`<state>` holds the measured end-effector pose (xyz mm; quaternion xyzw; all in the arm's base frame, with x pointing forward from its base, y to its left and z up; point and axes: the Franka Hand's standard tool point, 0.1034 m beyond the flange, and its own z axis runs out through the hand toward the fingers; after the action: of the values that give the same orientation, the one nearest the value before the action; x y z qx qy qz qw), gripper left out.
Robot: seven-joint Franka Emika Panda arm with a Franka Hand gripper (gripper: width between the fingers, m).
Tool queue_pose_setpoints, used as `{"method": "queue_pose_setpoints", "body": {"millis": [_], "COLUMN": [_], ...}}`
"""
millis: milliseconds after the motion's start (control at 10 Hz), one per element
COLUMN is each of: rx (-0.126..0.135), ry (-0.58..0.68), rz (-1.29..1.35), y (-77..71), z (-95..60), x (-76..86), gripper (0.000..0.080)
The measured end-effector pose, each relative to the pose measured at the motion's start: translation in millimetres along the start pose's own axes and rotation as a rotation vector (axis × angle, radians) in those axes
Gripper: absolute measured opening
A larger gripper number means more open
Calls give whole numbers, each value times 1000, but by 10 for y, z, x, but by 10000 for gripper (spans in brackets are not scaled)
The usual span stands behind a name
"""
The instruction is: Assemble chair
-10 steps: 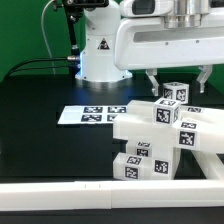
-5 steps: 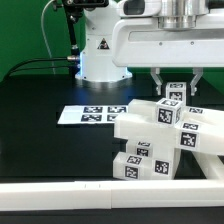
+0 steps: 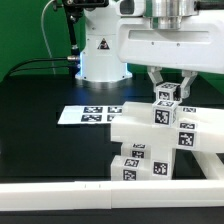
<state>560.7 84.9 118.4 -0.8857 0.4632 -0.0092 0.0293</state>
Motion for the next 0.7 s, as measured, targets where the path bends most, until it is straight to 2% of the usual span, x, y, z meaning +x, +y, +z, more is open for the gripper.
{"method": "queue_pose_setpoints", "body": {"millis": [500, 700], "rx": [26, 25], "ry": [2, 2], "rz": [246, 240], "y": [-9, -8], "z": [-4, -2], "x": [77, 77], "gripper": [284, 291]}}
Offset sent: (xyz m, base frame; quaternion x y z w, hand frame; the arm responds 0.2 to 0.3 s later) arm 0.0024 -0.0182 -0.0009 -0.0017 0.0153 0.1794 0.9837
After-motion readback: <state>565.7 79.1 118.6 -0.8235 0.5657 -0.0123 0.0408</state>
